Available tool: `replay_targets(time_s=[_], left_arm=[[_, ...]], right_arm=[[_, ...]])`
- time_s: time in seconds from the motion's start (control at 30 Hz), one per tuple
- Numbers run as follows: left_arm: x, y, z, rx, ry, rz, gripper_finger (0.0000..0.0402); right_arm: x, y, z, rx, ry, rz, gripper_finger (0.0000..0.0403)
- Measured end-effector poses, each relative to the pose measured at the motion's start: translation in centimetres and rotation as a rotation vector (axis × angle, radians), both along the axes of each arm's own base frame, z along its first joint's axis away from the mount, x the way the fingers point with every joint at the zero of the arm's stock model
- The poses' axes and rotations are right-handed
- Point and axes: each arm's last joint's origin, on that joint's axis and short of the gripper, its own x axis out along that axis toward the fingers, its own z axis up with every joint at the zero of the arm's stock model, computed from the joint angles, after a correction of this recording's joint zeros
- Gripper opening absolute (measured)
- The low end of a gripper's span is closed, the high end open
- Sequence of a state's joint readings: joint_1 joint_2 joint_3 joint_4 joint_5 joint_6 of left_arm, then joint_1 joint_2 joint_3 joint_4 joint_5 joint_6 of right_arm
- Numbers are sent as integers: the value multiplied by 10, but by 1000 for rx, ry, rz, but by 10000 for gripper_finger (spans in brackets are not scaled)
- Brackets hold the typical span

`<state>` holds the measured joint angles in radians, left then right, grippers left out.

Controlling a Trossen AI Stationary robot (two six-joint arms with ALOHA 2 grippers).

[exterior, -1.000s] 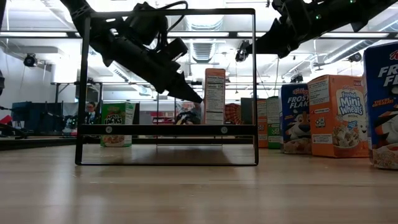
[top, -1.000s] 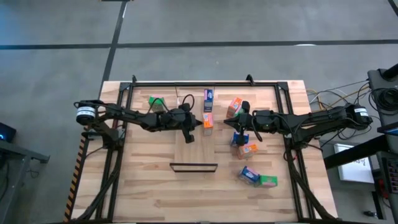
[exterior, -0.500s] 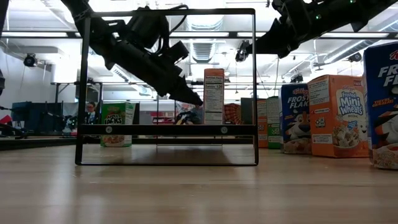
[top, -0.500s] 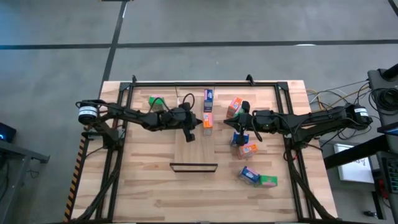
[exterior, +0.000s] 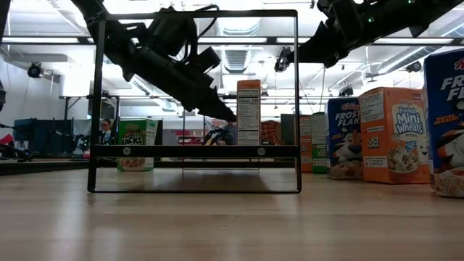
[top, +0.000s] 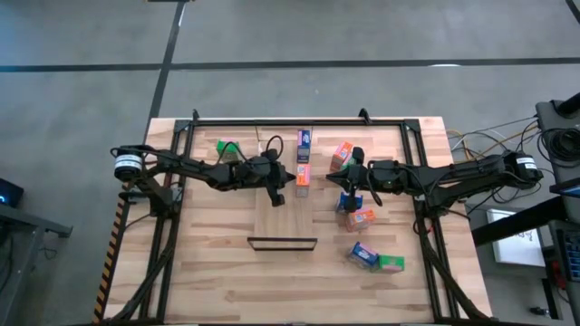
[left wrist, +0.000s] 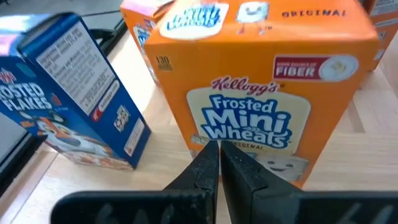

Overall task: Stack cereal on shelf
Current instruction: Put the middle orange cereal box on the shelf

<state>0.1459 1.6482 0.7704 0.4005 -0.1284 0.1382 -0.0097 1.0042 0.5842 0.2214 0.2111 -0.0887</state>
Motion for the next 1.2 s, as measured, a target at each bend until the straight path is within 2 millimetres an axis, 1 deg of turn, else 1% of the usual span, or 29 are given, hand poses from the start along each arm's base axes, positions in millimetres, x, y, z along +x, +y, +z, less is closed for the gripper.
replay_targets(time_s=[0.17, 0.37, 0.67, 1.2], left_arm=[[-1, -1, -3, -47, 20, -3, 0], [-1, -3, -4, -111, 21, -52, 0], [1, -3, 0, -108, -21, -54, 0], [-2, -5, -5, -153, 23, -51, 0]], right_arm=[[0, 0, 0, -1, 1, 0, 13], [0, 0, 0, -1, 1, 0, 13], [0, 0, 0, -1, 1, 0, 13], [0, 0, 0, -1, 1, 0, 13]])
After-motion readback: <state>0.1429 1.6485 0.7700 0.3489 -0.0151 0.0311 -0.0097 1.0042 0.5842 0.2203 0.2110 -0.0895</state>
